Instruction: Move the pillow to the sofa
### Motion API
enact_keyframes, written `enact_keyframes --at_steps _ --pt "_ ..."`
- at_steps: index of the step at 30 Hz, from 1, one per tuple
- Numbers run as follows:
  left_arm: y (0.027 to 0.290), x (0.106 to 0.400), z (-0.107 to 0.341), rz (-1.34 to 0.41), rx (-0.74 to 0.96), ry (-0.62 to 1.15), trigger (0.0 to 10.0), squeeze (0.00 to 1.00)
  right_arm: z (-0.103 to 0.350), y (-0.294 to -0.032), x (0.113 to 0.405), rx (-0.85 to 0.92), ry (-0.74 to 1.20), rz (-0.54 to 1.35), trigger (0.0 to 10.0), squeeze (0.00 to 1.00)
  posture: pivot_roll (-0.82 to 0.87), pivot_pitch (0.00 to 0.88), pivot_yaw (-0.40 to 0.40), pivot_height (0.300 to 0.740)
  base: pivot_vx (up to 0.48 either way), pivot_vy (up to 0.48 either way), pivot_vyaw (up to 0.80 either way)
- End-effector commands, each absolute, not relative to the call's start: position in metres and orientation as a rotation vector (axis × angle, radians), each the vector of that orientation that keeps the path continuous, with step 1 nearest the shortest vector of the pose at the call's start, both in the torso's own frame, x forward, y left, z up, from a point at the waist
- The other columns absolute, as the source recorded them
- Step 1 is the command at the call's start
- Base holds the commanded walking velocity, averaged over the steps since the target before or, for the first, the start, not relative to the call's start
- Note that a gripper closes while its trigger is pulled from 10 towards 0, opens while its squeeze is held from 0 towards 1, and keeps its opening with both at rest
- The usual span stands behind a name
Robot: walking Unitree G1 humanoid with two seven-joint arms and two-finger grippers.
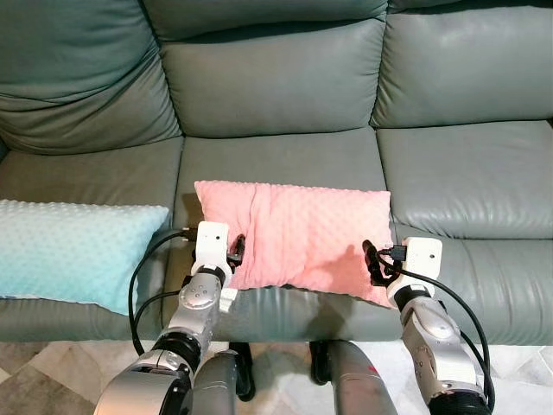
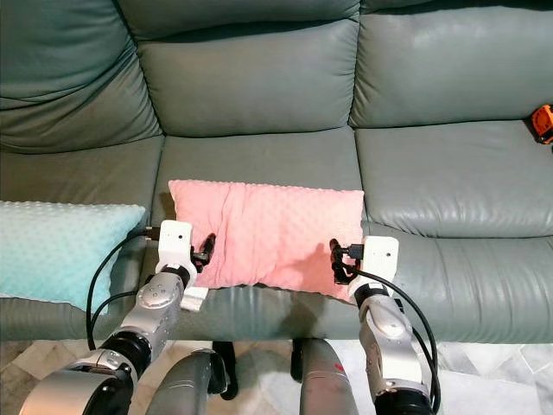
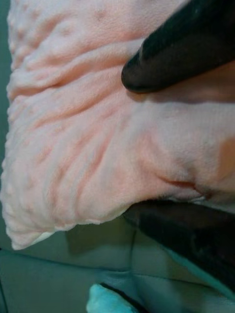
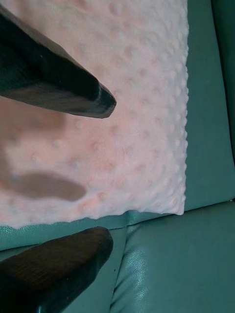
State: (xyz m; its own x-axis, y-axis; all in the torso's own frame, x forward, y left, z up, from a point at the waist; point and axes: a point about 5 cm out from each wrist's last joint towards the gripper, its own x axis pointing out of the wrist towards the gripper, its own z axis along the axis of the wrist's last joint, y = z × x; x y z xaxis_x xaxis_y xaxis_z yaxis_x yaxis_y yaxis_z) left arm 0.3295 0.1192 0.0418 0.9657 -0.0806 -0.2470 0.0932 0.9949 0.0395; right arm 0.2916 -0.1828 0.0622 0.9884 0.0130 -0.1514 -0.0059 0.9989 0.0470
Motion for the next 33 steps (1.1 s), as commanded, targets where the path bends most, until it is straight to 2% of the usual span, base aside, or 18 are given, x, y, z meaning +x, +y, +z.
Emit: enact_keyframes --at_steps 1,12,19,24,30,31,32,33 --pt "0.124 0.317 0.025 -0.069 0.044 0.315 10.0 1.0 0.053 -0.18 0.283 0.05 0.186 0.012 10.0 1.0 -0.07 0.414 0.095 0.74 0.0 0.0 0.0" --pt "0.131 0.308 0.016 -0.049 0.053 0.343 10.0 1.0 0.064 -0.17 0.272 0.075 0.188 0.055 10.0 1.0 -0.06 0.415 0.095 0.74 0.0 0.0 0.0" --pt "0.131 0.311 0.019 -0.055 0.051 0.336 10.0 1.0 0.046 -0.154 0.246 0.087 0.364 0.133 10.0 1.0 -0.07 0.417 0.091 0.74 0.0 0.0 0.0" --pt "0.134 0.313 0.021 -0.069 0.057 0.328 10.0 1.0 0.02 -0.156 0.23 0.065 0.522 0.146 10.0 1.0 -0.06 0.414 0.093 0.74 0.0 0.0 0.0" --pt "0.139 0.316 0.026 -0.074 0.093 0.302 10.0 1.0 0.008 -0.157 0.226 0.07 0.597 0.174 10.0 1.0 -0.05 0.412 0.094 0.74 0.0 0.0 0.0" --pt "0.141 0.318 0.028 -0.082 0.097 0.287 10.0 0.85 0.006 -0.158 0.226 0.07 0.606 0.178 10.0 1.0 -0.05 0.412 0.094 0.74 0.0 0.0 0.0" --pt "0.142 0.319 0.03 -0.09 0.104 0.273 10.0 0.31 0.004 -0.158 0.227 0.068 0.611 0.183 10.0 1.0 -0.05 0.412 0.094 0.74 0.0 0.0 0.0" --pt "0.143 0.319 0.032 -0.095 0.107 0.265 10.0 0.31 0.003 -0.159 0.227 0.067 0.612 0.186 10.0 1.0 -0.05 0.412 0.093 0.74 0.0 0.0 0.0"
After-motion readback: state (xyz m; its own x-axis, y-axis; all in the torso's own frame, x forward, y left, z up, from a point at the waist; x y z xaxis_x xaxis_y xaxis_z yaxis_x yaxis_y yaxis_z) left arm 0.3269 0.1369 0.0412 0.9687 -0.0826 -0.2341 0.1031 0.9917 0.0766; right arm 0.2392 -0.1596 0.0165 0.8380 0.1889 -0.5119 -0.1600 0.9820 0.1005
